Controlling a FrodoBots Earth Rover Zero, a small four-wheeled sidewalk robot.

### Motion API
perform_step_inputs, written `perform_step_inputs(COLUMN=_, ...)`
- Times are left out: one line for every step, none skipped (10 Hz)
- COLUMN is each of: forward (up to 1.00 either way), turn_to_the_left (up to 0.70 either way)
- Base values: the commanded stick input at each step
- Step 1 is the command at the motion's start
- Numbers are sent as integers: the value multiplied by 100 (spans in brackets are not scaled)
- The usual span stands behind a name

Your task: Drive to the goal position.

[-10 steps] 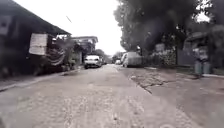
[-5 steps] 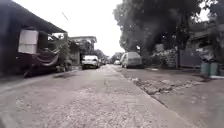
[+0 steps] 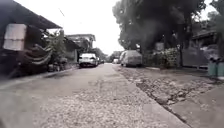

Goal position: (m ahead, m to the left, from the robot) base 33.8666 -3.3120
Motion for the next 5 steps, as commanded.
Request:
perform_step_inputs(forward=100, turn_to_the_left=27)
perform_step_inputs(forward=100, turn_to_the_left=7)
perform_step_inputs(forward=100, turn_to_the_left=0)
perform_step_inputs(forward=100, turn_to_the_left=0)
perform_step_inputs(forward=100, turn_to_the_left=18)
